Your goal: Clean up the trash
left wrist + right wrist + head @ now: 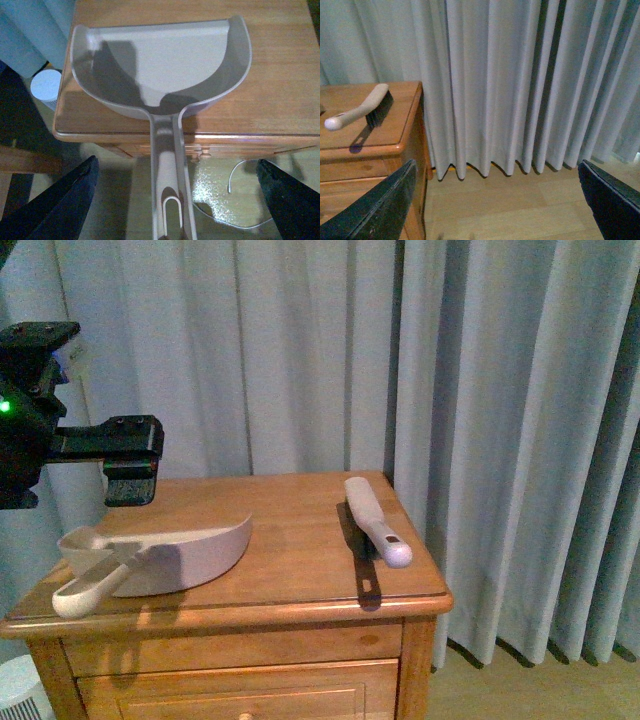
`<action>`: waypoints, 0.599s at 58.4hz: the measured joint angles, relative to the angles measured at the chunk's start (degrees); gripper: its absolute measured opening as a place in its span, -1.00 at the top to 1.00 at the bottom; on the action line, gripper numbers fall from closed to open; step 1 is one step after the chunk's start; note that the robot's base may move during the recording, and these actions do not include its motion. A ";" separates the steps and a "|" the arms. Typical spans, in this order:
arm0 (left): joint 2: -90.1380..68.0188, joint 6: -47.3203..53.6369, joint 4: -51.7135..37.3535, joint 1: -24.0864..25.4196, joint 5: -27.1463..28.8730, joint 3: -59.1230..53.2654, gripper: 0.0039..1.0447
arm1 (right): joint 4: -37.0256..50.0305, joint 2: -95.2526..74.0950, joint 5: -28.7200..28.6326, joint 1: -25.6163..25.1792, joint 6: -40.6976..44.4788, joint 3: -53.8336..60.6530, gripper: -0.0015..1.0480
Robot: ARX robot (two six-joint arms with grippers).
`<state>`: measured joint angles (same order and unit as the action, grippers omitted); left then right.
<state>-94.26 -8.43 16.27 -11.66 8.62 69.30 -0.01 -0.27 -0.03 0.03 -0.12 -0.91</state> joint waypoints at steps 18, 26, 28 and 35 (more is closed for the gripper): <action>-4.42 -1.36 -0.66 0.57 0.42 0.22 -0.86 | 0.00 0.00 -0.02 0.00 0.00 0.00 -0.86; -5.97 -1.29 -1.73 1.01 0.44 0.22 -0.86 | 0.00 0.00 -0.02 0.00 0.00 0.00 -0.86; -6.45 -1.27 -1.99 1.14 0.44 0.22 -0.86 | 0.00 0.00 -0.02 0.00 0.00 0.00 -0.86; -7.74 -1.20 -2.69 1.29 0.39 0.22 -0.86 | 0.00 0.00 -0.02 0.00 0.00 0.00 -0.86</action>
<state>-102.00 -9.63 13.58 -10.37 9.02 69.52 -0.01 -0.27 -0.05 0.03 -0.12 -0.91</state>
